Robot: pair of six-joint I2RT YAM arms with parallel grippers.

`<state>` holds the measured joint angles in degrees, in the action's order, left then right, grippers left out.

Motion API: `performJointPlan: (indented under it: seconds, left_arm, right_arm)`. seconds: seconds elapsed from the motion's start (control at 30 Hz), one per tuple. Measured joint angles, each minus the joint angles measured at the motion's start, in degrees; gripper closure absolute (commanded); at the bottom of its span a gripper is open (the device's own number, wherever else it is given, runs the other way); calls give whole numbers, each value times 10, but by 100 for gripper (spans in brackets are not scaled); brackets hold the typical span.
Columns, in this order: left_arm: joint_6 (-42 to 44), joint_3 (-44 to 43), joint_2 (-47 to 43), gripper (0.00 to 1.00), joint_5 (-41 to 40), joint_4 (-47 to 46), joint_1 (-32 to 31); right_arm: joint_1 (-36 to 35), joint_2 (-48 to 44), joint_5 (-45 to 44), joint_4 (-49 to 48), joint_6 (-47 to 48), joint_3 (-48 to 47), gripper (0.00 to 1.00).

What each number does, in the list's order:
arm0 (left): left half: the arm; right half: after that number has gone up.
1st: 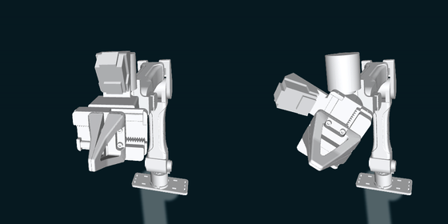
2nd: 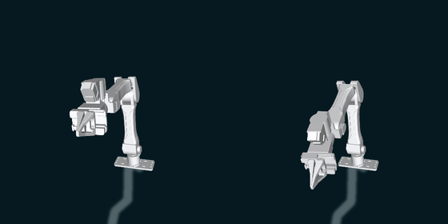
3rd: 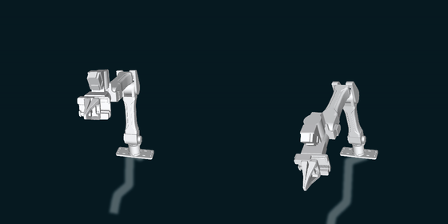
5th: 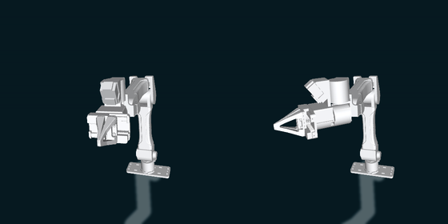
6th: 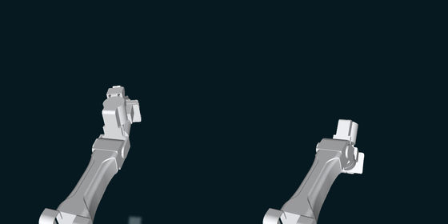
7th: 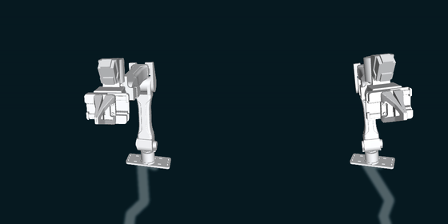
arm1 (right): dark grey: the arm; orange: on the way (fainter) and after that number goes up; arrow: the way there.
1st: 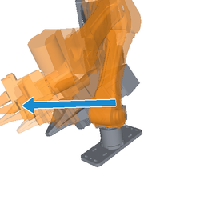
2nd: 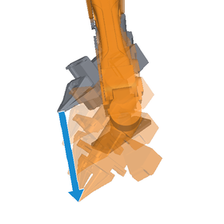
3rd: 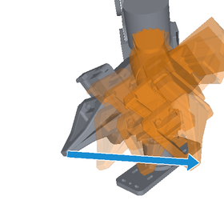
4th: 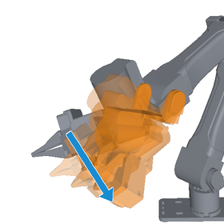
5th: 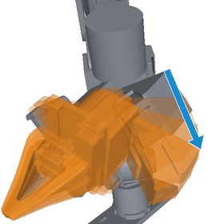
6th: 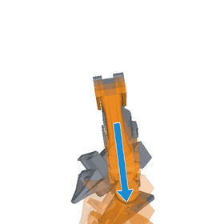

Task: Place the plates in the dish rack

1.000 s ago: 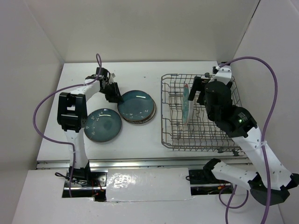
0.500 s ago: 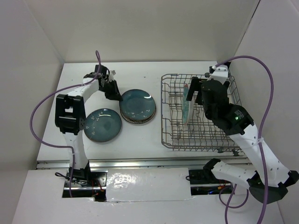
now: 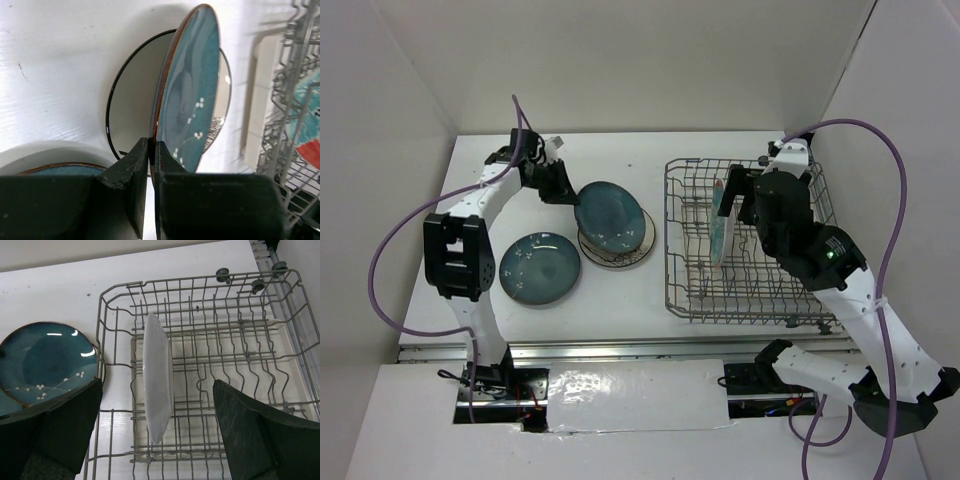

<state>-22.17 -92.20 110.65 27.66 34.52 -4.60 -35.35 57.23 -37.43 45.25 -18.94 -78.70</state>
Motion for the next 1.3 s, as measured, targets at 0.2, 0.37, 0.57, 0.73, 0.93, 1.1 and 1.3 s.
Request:
performJointPlan:
  seconds: [0.2, 0.37, 0.57, 0.73, 0.93, 1.1, 1.3]
  left_arm:
    - [-1, 31, -37, 100, 33, -10, 26]
    - [-1, 64, -50, 100, 49, -18, 73]
    - [-7, 129, -69, 100, 68, -50, 119]
    - [-12, 151, -73, 100, 91, -70, 130]
    - [-23, 158, -62, 99, 118, -104, 134]
    - [-44, 182, -20, 89, 148, -152, 135]
    - [-64, 181, 24, 56, 183, -179, 135]
  right_arm:
    - [-4, 10, 23, -1, 12, -29, 2]
    - [-21, 32, 37, -11, 23, -57, 2]
    - [-50, 74, 78, -21, 34, -82, 3]
    - [-86, 152, 148, -23, 38, -131, 3]
    - [-125, 229, 202, -27, 38, -144, 3]
    - [-142, 250, 214, -27, 37, -144, 3]
    - [-144, 250, 209, -28, 35, -144, 3]
